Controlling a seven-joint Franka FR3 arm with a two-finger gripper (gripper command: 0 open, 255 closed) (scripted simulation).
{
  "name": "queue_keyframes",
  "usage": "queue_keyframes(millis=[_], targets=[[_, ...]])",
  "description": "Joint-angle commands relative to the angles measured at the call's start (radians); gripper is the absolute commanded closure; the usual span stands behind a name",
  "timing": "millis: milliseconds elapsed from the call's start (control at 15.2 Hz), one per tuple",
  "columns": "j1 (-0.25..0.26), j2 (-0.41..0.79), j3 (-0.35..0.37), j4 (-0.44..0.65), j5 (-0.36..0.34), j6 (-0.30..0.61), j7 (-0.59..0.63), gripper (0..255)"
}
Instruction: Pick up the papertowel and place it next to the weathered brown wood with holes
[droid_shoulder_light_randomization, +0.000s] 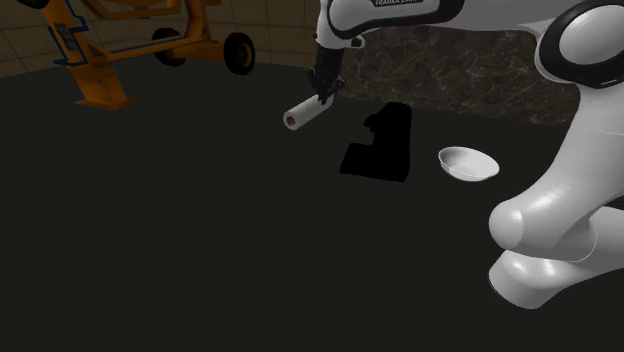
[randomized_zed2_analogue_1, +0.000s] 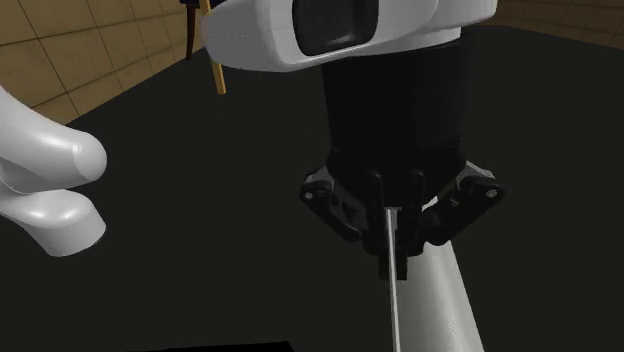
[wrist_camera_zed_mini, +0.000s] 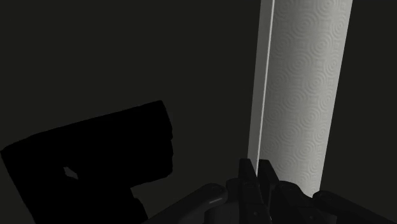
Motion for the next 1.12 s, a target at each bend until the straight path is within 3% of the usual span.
queue_keyframes(millis=[0, 66, 1056], targets=[[0.030, 0.069, -0.030, 0.076, -0.053, -0.032, -0.014, 255], [0.043, 0.104, -0.046, 0.117, -0.076, -0.048, -0.027, 255], [0.007, 0.108, -0.060, -0.086, -0.092, 0.151, -0.005, 255]])
